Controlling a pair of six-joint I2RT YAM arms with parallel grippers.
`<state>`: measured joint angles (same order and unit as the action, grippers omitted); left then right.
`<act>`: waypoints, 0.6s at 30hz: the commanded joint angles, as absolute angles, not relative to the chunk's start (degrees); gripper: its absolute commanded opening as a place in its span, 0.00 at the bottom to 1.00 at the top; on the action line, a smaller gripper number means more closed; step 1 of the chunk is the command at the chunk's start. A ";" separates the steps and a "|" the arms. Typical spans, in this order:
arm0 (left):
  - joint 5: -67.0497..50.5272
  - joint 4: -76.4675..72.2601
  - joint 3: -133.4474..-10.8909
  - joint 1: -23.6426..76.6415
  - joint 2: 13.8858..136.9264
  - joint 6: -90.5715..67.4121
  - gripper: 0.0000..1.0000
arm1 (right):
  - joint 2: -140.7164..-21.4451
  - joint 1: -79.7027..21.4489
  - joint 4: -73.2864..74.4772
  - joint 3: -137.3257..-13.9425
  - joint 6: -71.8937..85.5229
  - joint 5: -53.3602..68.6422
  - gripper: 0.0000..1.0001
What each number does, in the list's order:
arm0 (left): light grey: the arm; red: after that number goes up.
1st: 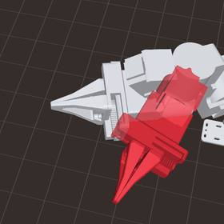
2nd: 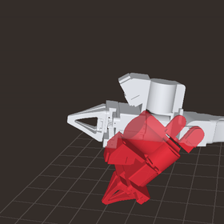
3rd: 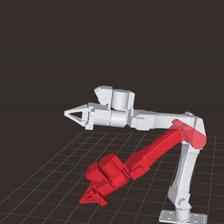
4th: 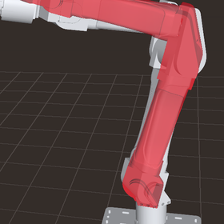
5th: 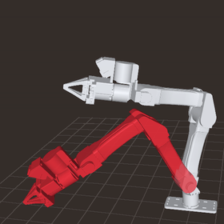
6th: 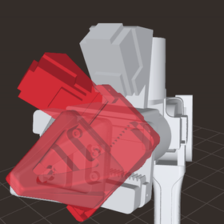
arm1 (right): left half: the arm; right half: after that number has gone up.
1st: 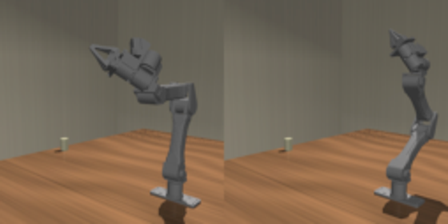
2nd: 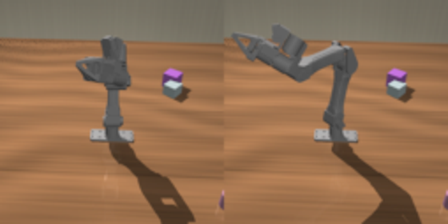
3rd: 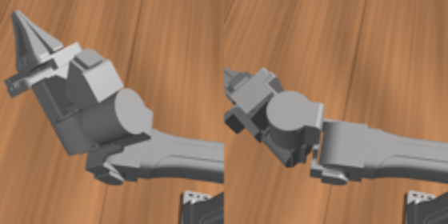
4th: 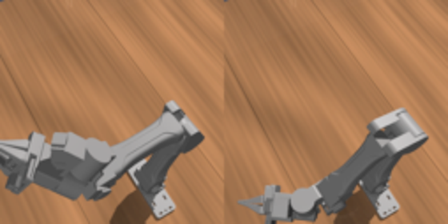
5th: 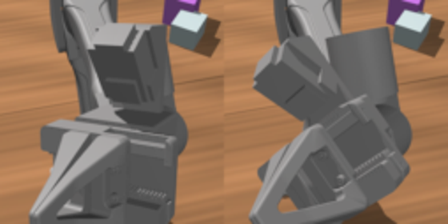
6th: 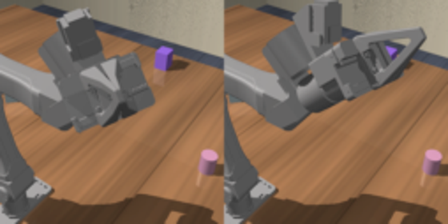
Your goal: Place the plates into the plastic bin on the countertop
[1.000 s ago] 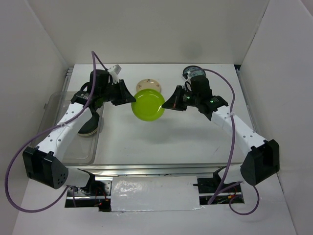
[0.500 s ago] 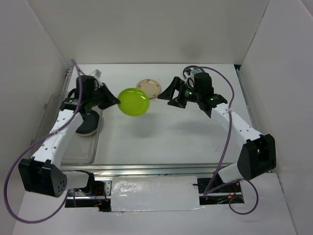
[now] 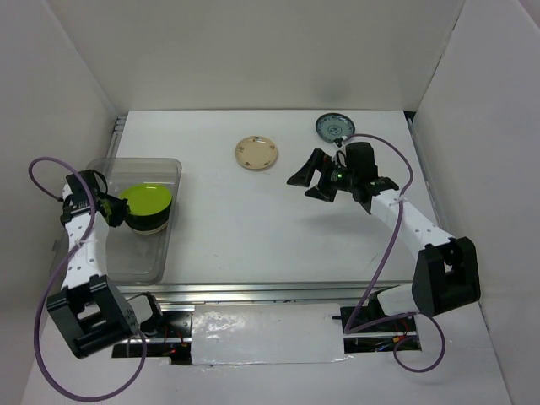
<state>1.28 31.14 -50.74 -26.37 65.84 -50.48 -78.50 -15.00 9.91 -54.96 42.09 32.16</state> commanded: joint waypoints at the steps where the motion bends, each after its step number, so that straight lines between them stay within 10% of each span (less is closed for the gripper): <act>1: 2.02 24.69 -53.08 -26.81 68.10 -52.38 0.00 | -76.99 -15.12 8.26 -56.86 38.59 33.22 1.00; 5: 2.29 25.92 -54.49 -26.81 70.84 -52.30 0.00 | -76.81 -15.38 8.61 -57.48 37.53 32.70 1.00; 8: 4.21 27.76 -54.58 -26.89 70.58 -52.47 0.19 | -78.04 -15.29 9.05 -59.05 37.27 32.69 1.00; 11: 4.22 30.06 -54.58 -26.98 69.79 -51.77 0.99 | -80.85 -15.38 10.19 -62.03 37.27 32.34 1.00; 18: -4.55 32.70 -55.37 -22.78 60.22 -41.69 0.99 | -97.45 -15.73 8.27 -71.71 45.49 23.49 1.00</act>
<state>1.15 32.45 -52.53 -25.74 65.82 -48.01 -90.85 -15.29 9.69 -68.23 40.36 29.52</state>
